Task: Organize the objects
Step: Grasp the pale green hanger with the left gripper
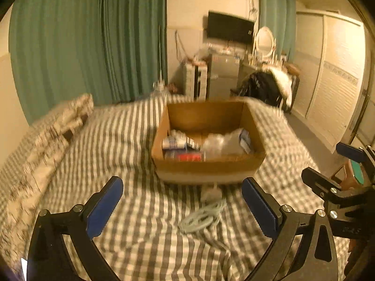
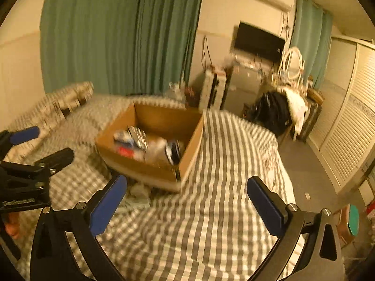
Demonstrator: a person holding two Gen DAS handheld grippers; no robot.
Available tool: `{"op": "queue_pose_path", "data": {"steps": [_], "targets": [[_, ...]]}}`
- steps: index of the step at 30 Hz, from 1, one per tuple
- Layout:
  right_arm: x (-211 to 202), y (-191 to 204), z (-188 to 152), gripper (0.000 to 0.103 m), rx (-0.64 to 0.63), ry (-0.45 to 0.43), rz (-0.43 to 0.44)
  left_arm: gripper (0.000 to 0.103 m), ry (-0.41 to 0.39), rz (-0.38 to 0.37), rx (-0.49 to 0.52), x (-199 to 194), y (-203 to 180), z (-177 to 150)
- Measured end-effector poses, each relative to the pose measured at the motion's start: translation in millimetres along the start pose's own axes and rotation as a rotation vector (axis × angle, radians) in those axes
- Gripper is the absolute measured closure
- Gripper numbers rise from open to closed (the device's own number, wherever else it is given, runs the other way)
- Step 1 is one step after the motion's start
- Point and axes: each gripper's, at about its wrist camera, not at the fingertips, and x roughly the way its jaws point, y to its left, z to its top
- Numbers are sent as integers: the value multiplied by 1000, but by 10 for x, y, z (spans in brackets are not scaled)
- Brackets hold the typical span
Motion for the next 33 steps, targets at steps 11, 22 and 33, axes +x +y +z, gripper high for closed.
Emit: {"op": "queue_pose_path", "data": {"steps": [11,22,33], "targets": [[793,-41,-464,0,65,189,39,0,210,-13,69,828,-213,-511],[961,-63,-560,0,111,239,79,8,387,-1,155,1478,-527,-764],[966,-109,-591,0,152,254,100,70,421,-25,221,1677,-671,-828]]}}
